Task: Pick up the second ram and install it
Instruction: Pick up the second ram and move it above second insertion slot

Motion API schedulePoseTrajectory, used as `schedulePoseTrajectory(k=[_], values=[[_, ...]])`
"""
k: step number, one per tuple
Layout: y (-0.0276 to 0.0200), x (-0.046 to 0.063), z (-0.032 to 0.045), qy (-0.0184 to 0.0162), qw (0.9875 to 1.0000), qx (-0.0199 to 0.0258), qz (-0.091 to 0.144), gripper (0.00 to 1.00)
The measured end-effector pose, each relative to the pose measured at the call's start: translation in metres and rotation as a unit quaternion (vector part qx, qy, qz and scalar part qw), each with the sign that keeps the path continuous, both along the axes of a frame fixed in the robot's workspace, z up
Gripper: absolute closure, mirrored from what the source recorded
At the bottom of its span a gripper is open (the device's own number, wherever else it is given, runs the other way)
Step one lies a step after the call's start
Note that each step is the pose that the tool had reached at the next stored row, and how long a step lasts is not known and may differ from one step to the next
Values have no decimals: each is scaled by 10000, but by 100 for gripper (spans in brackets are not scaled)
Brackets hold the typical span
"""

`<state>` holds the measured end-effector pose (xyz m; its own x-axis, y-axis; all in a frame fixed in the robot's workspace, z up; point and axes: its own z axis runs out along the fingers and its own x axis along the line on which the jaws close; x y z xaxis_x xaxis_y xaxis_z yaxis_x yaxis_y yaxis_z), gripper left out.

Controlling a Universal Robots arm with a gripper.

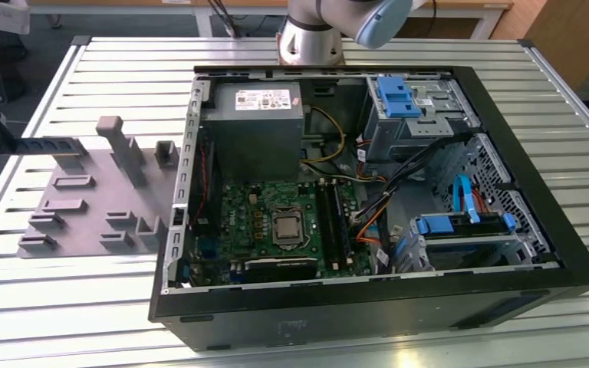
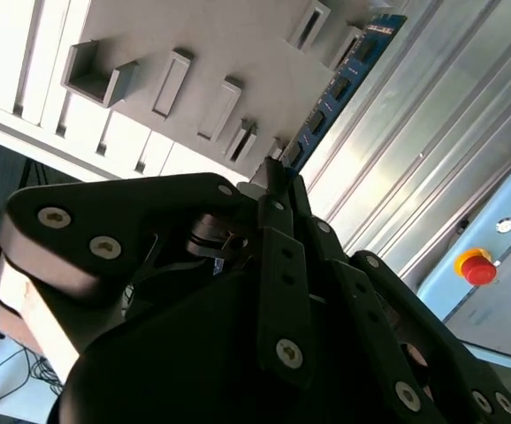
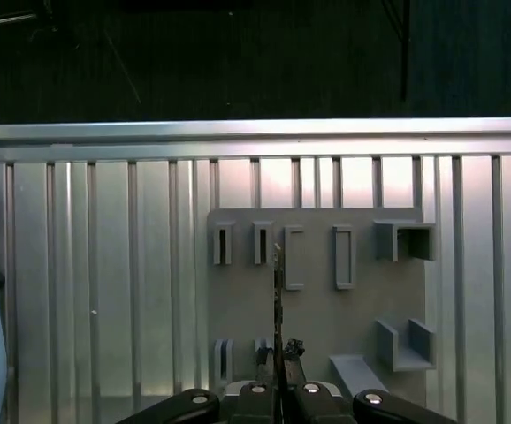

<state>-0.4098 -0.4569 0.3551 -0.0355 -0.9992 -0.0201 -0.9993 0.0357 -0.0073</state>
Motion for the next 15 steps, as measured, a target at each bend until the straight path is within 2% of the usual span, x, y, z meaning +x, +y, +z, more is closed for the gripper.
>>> schedulePoseTrajectory(k=[15], values=[[13, 0, 476, -12, 10000, 0, 0, 86]])
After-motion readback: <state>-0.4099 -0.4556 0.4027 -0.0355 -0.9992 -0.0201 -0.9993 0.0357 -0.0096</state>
